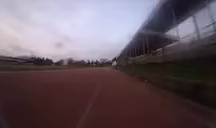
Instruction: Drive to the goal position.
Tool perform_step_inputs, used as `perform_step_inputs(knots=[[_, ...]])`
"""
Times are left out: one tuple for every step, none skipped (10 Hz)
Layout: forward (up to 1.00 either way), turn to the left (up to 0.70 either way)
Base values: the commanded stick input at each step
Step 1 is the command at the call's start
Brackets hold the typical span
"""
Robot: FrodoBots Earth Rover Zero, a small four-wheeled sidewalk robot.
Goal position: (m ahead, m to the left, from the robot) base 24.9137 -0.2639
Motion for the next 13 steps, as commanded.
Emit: perform_step_inputs(knots=[[0.70,0.00],[0.70,0.00],[0.70,0.00],[0.70,0.00],[0.70,0.00],[0.70,0.00],[0.70,0.00],[0.70,0.00],[0.70,0.00],[0.70,-0.17],[0.70,-0.28],[0.70,-0.03],[0.70,0.00]])
